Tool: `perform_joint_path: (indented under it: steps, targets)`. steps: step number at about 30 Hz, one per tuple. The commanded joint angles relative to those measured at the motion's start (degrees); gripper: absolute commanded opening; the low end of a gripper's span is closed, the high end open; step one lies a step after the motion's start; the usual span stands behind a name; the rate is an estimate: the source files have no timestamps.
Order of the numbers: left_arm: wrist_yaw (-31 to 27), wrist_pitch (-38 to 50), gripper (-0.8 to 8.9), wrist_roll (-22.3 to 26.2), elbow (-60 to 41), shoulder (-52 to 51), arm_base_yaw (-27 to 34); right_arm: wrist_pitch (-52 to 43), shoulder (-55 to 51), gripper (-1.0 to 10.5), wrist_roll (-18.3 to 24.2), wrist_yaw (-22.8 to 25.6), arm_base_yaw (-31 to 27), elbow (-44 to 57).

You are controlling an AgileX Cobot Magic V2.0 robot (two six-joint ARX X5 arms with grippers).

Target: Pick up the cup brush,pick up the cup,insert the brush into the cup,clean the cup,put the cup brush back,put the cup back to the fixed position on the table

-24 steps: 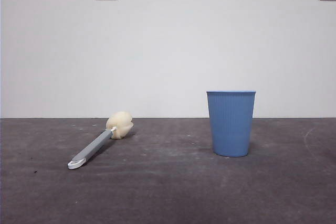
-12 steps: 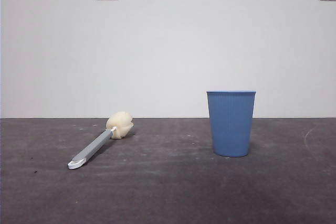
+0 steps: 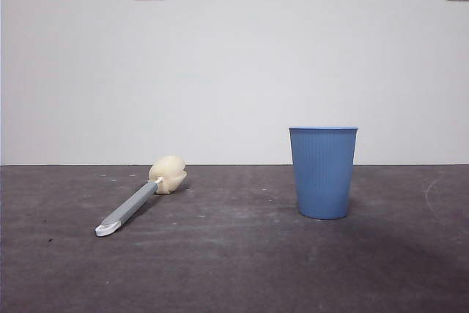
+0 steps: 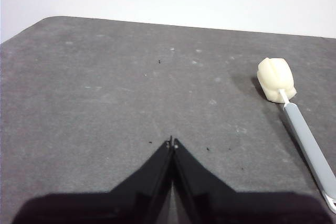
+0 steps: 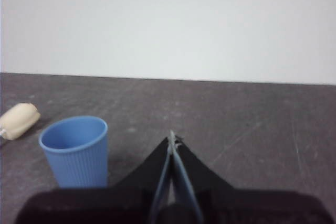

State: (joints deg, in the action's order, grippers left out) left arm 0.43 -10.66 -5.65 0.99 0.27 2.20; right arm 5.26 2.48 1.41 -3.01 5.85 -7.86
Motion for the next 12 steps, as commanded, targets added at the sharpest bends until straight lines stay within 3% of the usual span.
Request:
perform_joint_path:
  steps: [1, 7, 12]
  targets:
    - [-0.17, 0.31, -0.03, -0.35, -0.81, -0.13, 0.15, -0.55, -2.51, 0.0, -1.77, 0.04, -0.28, 3.13]
    - [-0.17, 0.28, -0.03, -0.35, -0.81, -0.13, 0.15, 1.55, -2.36, 0.0, -4.15, 0.0, -0.31, 7.63]
    - [-0.17, 0.31, -0.03, -0.35, -0.81, -0.13, 0.15, 5.25, -2.36, 0.0, -1.9, -0.02, -0.28, 7.63]
